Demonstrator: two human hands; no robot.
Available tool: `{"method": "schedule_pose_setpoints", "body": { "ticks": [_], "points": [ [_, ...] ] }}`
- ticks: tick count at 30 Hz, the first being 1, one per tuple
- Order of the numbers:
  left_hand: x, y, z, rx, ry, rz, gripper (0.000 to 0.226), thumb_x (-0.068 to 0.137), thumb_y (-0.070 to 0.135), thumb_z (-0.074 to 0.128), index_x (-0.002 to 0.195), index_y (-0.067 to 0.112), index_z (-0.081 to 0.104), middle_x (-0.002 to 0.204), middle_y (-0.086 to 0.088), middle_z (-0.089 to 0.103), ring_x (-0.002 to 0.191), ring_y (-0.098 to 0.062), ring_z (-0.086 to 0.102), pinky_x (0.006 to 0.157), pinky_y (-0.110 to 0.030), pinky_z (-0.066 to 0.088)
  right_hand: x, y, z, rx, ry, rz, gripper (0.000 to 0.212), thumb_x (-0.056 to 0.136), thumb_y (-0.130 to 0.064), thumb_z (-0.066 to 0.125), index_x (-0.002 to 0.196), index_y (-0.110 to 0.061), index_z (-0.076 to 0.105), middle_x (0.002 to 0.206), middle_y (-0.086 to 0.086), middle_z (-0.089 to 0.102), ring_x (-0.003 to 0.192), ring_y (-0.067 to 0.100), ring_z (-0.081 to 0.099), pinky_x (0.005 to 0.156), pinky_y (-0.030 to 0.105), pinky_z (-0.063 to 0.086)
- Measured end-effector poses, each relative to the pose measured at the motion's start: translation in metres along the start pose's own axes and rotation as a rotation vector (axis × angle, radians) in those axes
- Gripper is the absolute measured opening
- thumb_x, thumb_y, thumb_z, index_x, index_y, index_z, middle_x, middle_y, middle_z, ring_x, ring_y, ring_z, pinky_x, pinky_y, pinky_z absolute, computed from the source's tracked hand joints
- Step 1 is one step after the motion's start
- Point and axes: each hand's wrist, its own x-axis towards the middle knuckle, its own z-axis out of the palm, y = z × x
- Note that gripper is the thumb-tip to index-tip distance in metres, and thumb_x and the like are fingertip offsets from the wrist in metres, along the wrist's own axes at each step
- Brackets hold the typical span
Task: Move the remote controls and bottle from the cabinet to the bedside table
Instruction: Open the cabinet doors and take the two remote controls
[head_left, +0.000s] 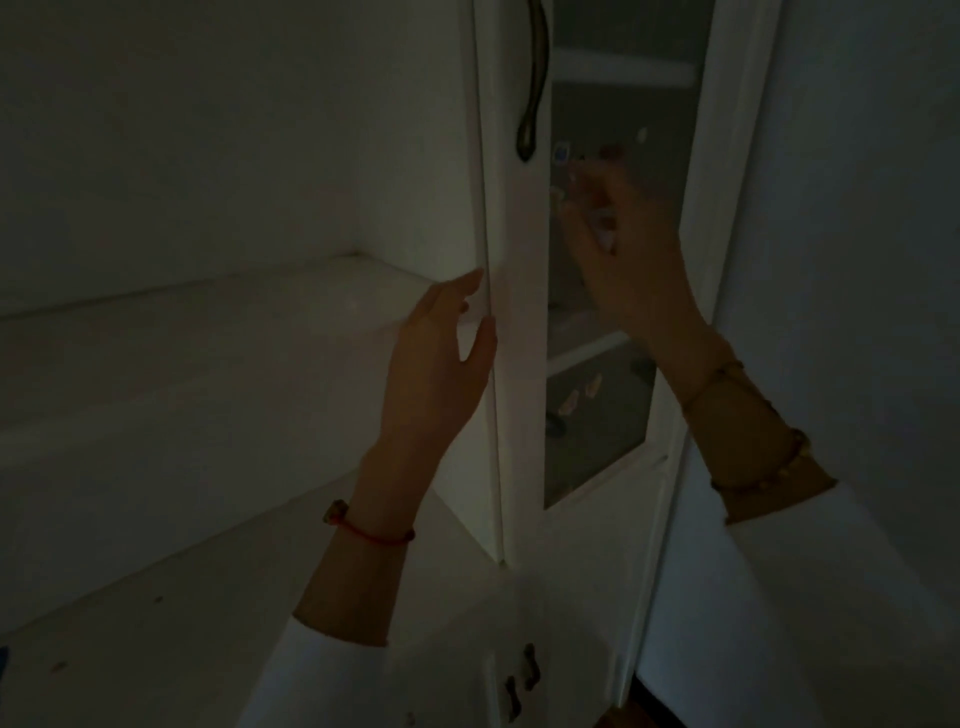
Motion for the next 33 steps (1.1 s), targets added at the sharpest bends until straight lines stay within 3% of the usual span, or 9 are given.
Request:
{"method": "schedule_pose_setpoints", "body": {
  "ticks": [4,9,12,15,19,25,29,33],
  "points": [
    [0.014,0.002,0.006,0.005,0.016,-0.013,0.040,0.093,0.017,0.058,0.132,0.008,0.053,0.118,-0.006,0.063,0.099,-0.009,0.057,0.092,-0.022,0.047,0.041,-0.004,0.016,0.035,0.049,0.014,0.041,0.094,-0.032,0.050,0.128,-0.011,0.050,0.115,0.002,0.058,0.105,0.015,0.055,0.097,0.033,0.047],
    [0.020,0.000,0.011,0.039,0.020,0.014,0.040,0.093,0.017,0.058,0.132,0.009,0.054,0.121,-0.004,0.062,0.100,-0.012,0.059,0.090,-0.020,0.047,0.068,-0.016,0.033,0.121,0.178,0.014,0.029,0.087,-0.026,0.055,0.107,-0.005,0.056,0.100,0.011,0.061,0.092,0.025,0.058,0.085,0.045,0.051],
    [0.022,0.001,0.013,0.048,0.008,0.032,0.039,0.093,0.014,0.058,0.131,0.009,0.055,0.118,-0.004,0.063,0.095,-0.006,0.055,0.086,-0.012,0.042,0.078,-0.022,0.034,0.187,0.185,0.076,0.024,0.086,-0.021,0.059,0.102,-0.004,0.055,0.097,0.011,0.062,0.087,0.024,0.060,0.081,0.038,0.053],
    [0.024,0.003,0.015,0.047,0.012,0.039,0.039,0.092,0.012,0.058,0.130,0.008,0.056,0.118,-0.006,0.063,0.096,-0.009,0.057,0.090,-0.020,0.048,0.084,-0.026,0.031,0.251,0.156,0.138,0.017,0.086,-0.018,0.061,0.097,-0.007,0.054,0.091,0.007,0.061,0.080,0.017,0.059,0.074,0.026,0.052],
    [0.025,0.006,0.019,0.034,0.010,0.014,0.042,0.093,0.015,0.057,0.134,0.009,0.052,0.122,-0.005,0.060,0.101,-0.014,0.059,0.093,-0.030,0.051,0.090,-0.029,0.030,0.261,0.112,0.193,0.016,0.085,-0.020,0.062,0.089,-0.012,0.049,0.090,0.014,0.064,0.078,0.022,0.061,0.073,0.036,0.054],
    [0.023,0.007,0.023,0.021,0.015,-0.006,0.046,0.093,0.015,0.057,0.137,0.008,0.048,0.126,-0.007,0.058,0.102,-0.015,0.059,0.093,-0.030,0.051,0.092,-0.032,0.027,0.266,0.097,0.234,0.024,0.081,-0.026,0.068,0.088,-0.013,0.049,0.094,0.018,0.065,0.085,0.029,0.064,0.078,0.044,0.055],
    [0.022,0.008,0.025,0.003,0.010,-0.021,0.050,0.093,0.017,0.058,0.140,0.008,0.044,0.126,-0.007,0.056,0.102,-0.014,0.059,0.093,-0.027,0.050,0.092,-0.031,0.025,0.256,0.071,0.233,0.032,0.077,-0.029,0.073,0.091,-0.012,0.050,0.098,0.016,0.065,0.086,0.026,0.064,0.079,0.038,0.055],
    [0.025,0.006,0.025,-0.024,-0.021,-0.031,0.054,0.092,0.018,0.060,0.142,0.009,0.041,0.124,-0.005,0.054,0.102,-0.014,0.058,0.092,-0.027,0.051,0.091,-0.032,0.023,0.241,0.064,0.229,0.039,0.074,-0.031,0.077,0.091,-0.013,0.047,0.094,0.010,0.061,0.082,0.019,0.059,0.068,0.023,0.050]
  ]
}}
